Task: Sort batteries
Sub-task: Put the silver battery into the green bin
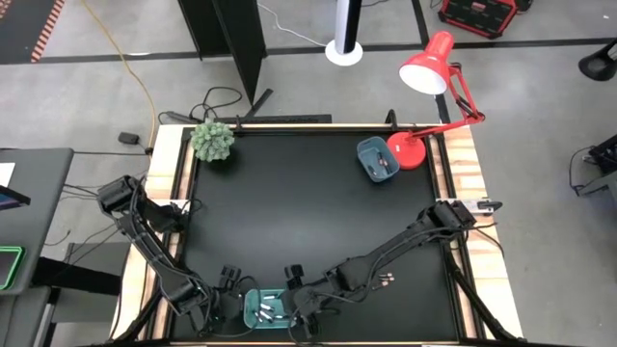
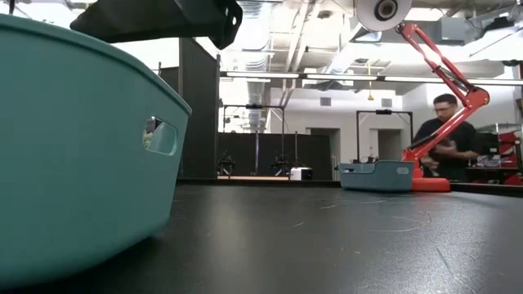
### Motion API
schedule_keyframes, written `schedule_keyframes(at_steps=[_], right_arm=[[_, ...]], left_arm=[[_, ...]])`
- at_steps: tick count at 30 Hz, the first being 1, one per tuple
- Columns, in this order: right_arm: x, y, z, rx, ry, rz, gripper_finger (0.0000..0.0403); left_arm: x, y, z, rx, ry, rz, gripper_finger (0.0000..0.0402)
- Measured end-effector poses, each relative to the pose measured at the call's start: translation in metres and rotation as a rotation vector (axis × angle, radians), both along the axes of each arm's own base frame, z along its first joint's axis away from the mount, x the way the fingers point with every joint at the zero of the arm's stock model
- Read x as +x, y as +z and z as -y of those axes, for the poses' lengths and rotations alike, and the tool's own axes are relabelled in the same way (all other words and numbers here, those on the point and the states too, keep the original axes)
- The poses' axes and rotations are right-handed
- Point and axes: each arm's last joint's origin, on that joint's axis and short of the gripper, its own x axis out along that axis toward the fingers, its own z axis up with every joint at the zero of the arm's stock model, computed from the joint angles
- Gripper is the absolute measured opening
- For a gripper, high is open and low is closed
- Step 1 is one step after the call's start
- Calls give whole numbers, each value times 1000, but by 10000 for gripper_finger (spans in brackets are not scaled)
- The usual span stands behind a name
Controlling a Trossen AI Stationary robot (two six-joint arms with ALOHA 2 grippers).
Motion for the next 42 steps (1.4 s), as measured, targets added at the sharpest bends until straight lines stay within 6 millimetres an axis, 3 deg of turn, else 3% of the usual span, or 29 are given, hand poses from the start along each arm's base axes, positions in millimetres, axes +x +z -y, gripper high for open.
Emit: schedule_keyframes(at_steps=[21,26,30,38,42], right_arm=[[0,-1,2,-10,-4,-16,248],[-1,-2,2,-15,-4,-25,248],[-1,-3,4,-21,-8,-36,248],[2,-4,9,-25,-21,-43,248],[1,-4,9,-25,-20,-45,248]], left_arm=[[1,-36,-20,-79,19,-29,192],[-2,-44,-28,-128,106,-59,190],[-2,-46,-29,-134,129,-64,161],[-3,-47,-29,-120,117,-69,44],[-3,-47,-30,-118,114,-71,41]])
